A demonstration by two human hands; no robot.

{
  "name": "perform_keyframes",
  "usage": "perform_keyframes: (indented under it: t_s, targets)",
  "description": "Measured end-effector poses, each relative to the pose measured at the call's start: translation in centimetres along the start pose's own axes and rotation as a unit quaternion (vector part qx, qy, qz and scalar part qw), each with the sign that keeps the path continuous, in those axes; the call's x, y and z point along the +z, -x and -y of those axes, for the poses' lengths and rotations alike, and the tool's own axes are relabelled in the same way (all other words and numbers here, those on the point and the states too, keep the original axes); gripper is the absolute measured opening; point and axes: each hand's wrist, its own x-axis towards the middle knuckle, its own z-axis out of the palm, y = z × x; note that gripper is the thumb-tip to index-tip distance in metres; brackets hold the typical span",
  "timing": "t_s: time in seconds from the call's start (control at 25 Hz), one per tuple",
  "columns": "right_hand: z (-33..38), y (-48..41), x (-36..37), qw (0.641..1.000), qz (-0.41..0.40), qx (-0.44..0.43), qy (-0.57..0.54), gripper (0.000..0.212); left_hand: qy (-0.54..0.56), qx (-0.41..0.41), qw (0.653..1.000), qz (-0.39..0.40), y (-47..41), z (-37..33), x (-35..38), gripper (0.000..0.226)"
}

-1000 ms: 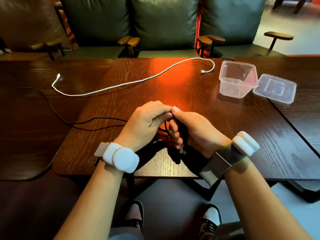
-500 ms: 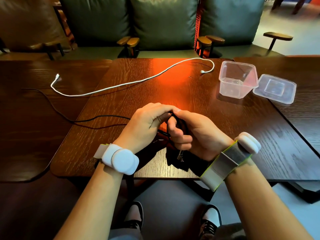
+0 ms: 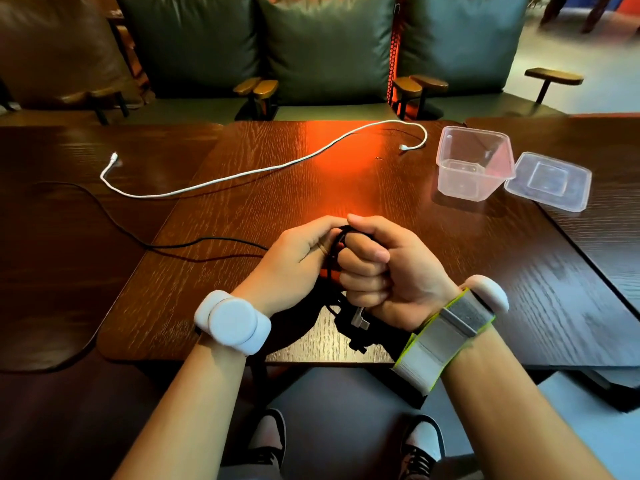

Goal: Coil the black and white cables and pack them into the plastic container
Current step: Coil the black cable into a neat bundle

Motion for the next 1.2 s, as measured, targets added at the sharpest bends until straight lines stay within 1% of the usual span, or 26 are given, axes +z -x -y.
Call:
perform_keyframes:
  t_s: [0.12, 0.2, 0.32, 0.52, 0.6, 0.68, 0.8, 0.88, 0.96, 1.0, 1.12, 1.2]
  targets:
    - [0.4, 0.4, 0.2, 0.998, 0.037, -0.013, -0.049, 0.051, 0.068, -0.011, 0.997, -0.018, -0.1, -0.1, 0.1, 0.028]
    - [0.4, 0.6, 0.3, 0.997, 0.038, -0.023, -0.062, 0.05, 0.119, -0.02, 0.991, -0.05, -0.1, -0.1, 0.1, 0.028]
    - [0.3, 0.6, 0.5, 0.996, 0.027, -0.039, -0.071, 0.049, 0.15, -0.033, 0.984, -0.087, -0.2, 0.0, 0.2, 0.028]
    - [0.0, 0.4, 0.4, 0.995, 0.023, -0.047, -0.082, 0.049, 0.147, -0.069, 0.979, -0.126, -0.5, 0.7, 0.4, 0.029]
    - [-0.2, 0.3, 0.3, 0.998, 0.025, -0.032, -0.054, 0.048, 0.136, -0.073, 0.977, -0.147, -0.7, 0.8, 0.4, 0.03]
    - [-0.4, 0.2, 0.1, 0.999, 0.03, -0.015, -0.017, 0.049, 0.102, -0.075, 0.976, -0.18, -0.8, 1.0, 0.2, 0.028]
    - [-0.7, 0.2, 0.0, 0.999, 0.035, 0.006, 0.033, 0.053, 0.078, -0.102, 0.968, -0.216, -0.8, 1.1, -0.1, 0.025]
    - [-0.7, 0.2, 0.0, 0.998, 0.031, 0.009, 0.053, 0.053, 0.108, -0.124, 0.962, -0.216, -0.9, 0.9, -0.2, 0.023]
    - [-0.6, 0.2, 0.0, 0.998, 0.005, 0.0, 0.056, 0.052, 0.139, -0.126, 0.963, -0.194, -0.9, 0.5, -0.2, 0.022]
    - [-0.4, 0.2, -0.1, 0.998, -0.015, -0.007, 0.053, 0.053, 0.131, -0.12, 0.967, -0.183, -0.8, 0.4, -0.1, 0.021]
    - [0.0, 0.1, -0.3, 0.997, -0.066, -0.026, 0.031, 0.06, 0.054, -0.091, 0.981, -0.164, -0.5, 0.3, 0.1, 0.016]
    - [0.0, 0.0, -0.5, 0.994, -0.095, -0.033, 0.036, 0.062, 0.043, -0.08, 0.982, -0.169, -0.6, 0.3, 0.2, 0.014]
